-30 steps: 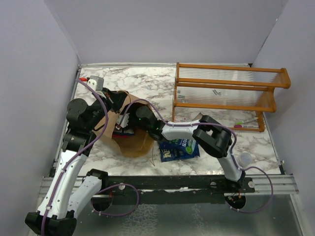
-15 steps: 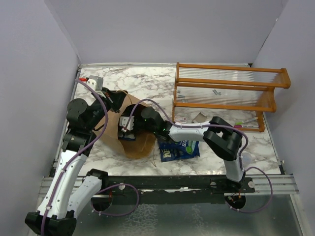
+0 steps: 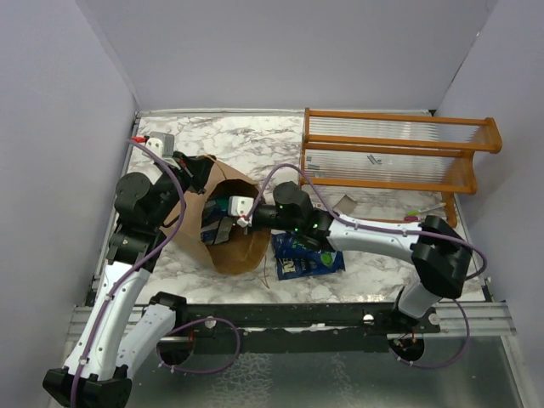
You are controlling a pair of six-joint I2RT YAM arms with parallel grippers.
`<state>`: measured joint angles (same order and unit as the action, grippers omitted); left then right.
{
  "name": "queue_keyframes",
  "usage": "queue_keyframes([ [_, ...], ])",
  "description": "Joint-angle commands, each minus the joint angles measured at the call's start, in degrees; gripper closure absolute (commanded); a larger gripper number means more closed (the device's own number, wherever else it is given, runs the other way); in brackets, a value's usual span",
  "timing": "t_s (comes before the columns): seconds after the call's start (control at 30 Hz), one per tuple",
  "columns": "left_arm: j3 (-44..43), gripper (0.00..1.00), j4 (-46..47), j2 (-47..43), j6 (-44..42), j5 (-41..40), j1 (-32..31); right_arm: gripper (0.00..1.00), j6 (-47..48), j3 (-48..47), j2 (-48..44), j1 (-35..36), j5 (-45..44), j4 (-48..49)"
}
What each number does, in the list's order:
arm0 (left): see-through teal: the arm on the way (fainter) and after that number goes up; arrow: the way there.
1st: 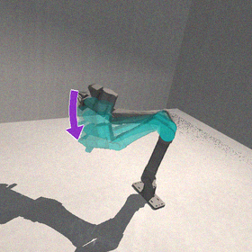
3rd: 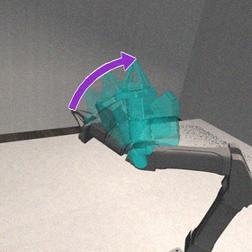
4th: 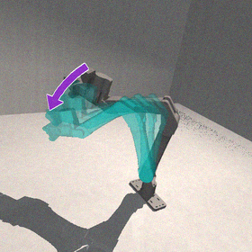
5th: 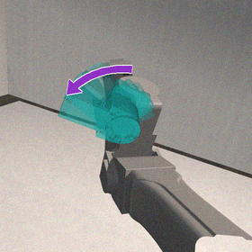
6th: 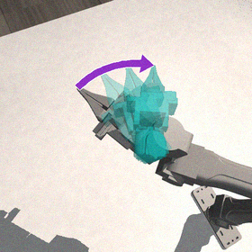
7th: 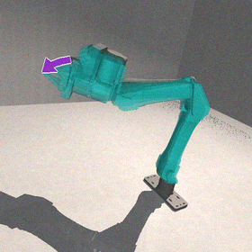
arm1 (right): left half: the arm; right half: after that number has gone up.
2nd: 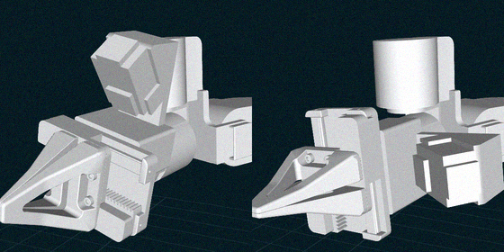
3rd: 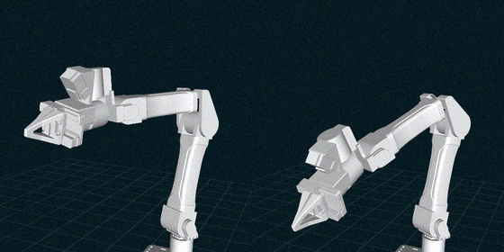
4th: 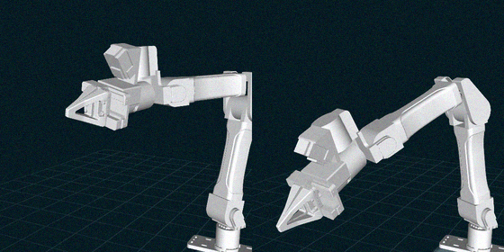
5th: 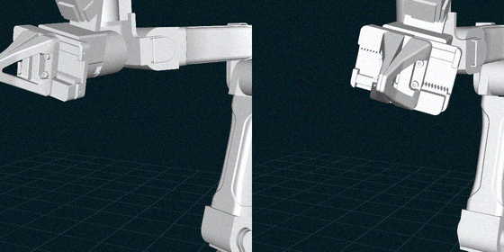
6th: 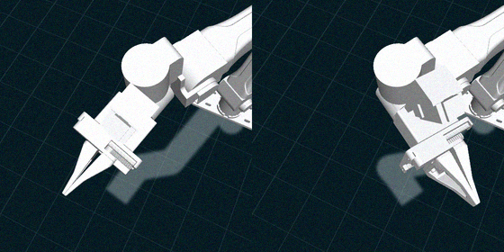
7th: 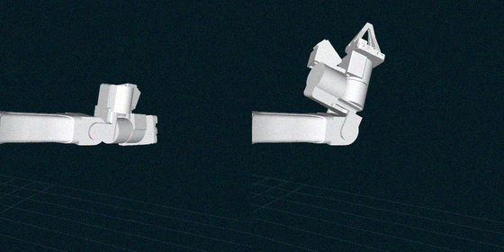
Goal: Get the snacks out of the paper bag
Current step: Take out the snack from the paper bag, then place the snack at the center of the board.
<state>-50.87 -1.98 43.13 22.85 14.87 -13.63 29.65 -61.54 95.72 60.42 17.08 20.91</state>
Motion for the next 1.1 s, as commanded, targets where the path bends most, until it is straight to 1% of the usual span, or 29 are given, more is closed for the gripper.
queue_keyframes([
  [0.0,0.43,1.00,0.80,-1.02,0.67,-2.99,-0.11,0.99,-3.13,2.01,-8.00,0.39,3.68,-3.60],
  [0.1,0.47,1.00,0.46,-1.23,0.42,-3.76,-0.09,0.99,-4.12,3.11,-12.30,0.40,2.81,-6.77],
  [0.23,0.88,1.00,0.71,-1.39,0.50,-5.08,-0.12,0.99,-4.80,5.77,-19.53,0.34,4.24,-10.99],
  [0.33,1.37,1.00,1.31,-0.98,0.88,-5.12,-0.16,0.99,-4.58,4.62,-24.69,0.39,4.36,-17.21],
  [0.43,1.34,1.00,1.54,-0.59,0.97,-5.31,-0.09,0.99,-5.75,3.40,-29.83,0.40,2.17,-22.83],
  [0.67,1.17,1.00,1.37,-0.31,0.09,-6.22,-0.08,0.99,-7.76,2.87,-43.40,0.39,-12.59,-34.75],
  [0.8,1.46,1.00,1.57,-0.04,0.12,-6.52,-0.08,0.99,-12.37,2.39,-47.43,0.39,-23.60,-38.80],
  [0.9,1.31,1.00,1.81,0.50,0.15,-6.35,-0.08,0.99,-21.47,2.37,-46.75,0.29,-35.72,-41.36],
  [1.0,0.86,1.00,1.96,0.89,0.11,-6.26,-0.10,0.99,-34.40,-0.51,-42.40,0.32,-47.39,-48.40],
  [1.07,0.71,1.00,1.88,1.06,0.10,-6.19,-0.13,0.99,-42.99,-2.29,-39.80,0.31,-50.91,-54.14],
])
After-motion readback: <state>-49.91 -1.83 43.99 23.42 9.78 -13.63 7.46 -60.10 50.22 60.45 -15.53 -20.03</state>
